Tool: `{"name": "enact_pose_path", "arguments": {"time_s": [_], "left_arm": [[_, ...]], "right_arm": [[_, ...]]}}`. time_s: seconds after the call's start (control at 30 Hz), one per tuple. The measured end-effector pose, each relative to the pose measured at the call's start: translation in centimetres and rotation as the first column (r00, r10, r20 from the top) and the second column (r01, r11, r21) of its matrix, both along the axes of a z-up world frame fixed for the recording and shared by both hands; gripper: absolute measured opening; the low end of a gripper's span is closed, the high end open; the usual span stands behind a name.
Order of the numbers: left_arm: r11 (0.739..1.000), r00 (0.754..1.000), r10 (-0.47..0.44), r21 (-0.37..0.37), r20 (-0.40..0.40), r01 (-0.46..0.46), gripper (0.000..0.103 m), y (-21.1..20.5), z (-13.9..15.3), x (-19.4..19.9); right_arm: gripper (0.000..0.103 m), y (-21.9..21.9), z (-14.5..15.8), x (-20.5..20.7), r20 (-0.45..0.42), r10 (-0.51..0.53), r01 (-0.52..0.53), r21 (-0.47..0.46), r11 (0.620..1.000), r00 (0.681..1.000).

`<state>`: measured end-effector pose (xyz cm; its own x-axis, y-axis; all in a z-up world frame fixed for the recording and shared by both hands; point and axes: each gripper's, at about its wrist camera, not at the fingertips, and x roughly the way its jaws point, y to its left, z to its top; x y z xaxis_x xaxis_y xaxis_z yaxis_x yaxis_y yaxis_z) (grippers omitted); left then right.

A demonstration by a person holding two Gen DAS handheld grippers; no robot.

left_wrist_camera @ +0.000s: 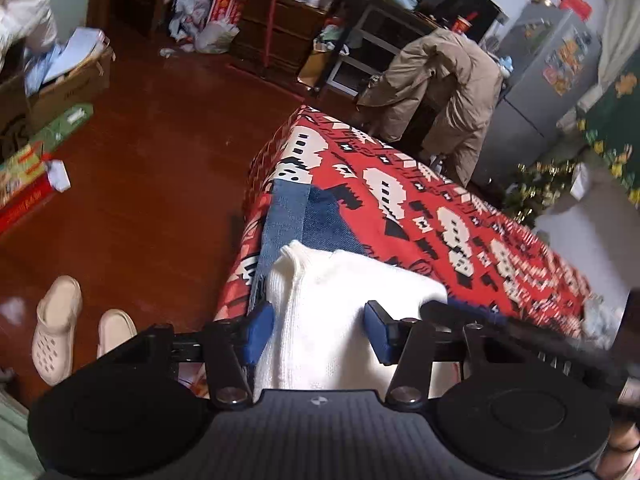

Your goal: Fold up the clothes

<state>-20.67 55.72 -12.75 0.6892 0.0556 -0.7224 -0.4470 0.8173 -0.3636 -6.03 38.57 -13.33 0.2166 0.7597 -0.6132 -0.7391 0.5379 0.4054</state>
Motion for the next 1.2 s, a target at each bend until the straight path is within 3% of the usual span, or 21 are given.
{"name": "enact_pose_path", "arguments": {"time_s": [0.13,0.3,0.43,0.67,0.9,1.1,1.2], "left_arm": [[1.0,1.0,0.012,-0.024,0.01,-0.011,0.05,0.2,-0.2,-0.2],[0.998,1.0,0.021,-0.054,0.012,-0.02,0.051,0.4,-0.2,-0.6],[1.0,1.0,0.003,-0.023,0.007,-0.002,0.051,-0.5,0.1,-1.5],[1.0,1.0,0.005,-0.009,-0.003,-0.005,0.051,-0.9,0.0,-1.5],[1.0,1.0,0.01,-0.025,0.009,-0.01,0.051,-0.6,0.1,-1.9],[0.999,0.999,0.031,-0.042,0.026,-0.03,0.048,0.0,-0.1,-1.7],[0.999,0.999,0.039,-0.035,0.02,-0.038,0.047,0.2,-0.4,-0.6]], "right_arm": [[0.046,0.3,-0.1,1.1,-0.027,0.0,0.0,0.007,1.0,1.0],[0.046,-2.7,-0.3,-2.8,-0.034,0.048,-0.048,0.001,0.999,0.998],[0.046,-4.7,-0.9,-5.9,-0.035,0.084,-0.084,0.012,0.996,0.996],[0.046,-2.2,-0.1,-3.6,0.034,0.057,-0.058,0.015,0.998,0.998],[0.046,0.3,0.5,0.9,-0.006,0.0,0.0,0.018,1.0,1.0],[0.046,-2.3,0.0,-1.3,-0.026,0.028,-0.028,0.018,0.999,0.999],[0.042,-1.4,-0.8,-1.9,-0.005,0.032,-0.032,0.005,0.999,0.999]]}}
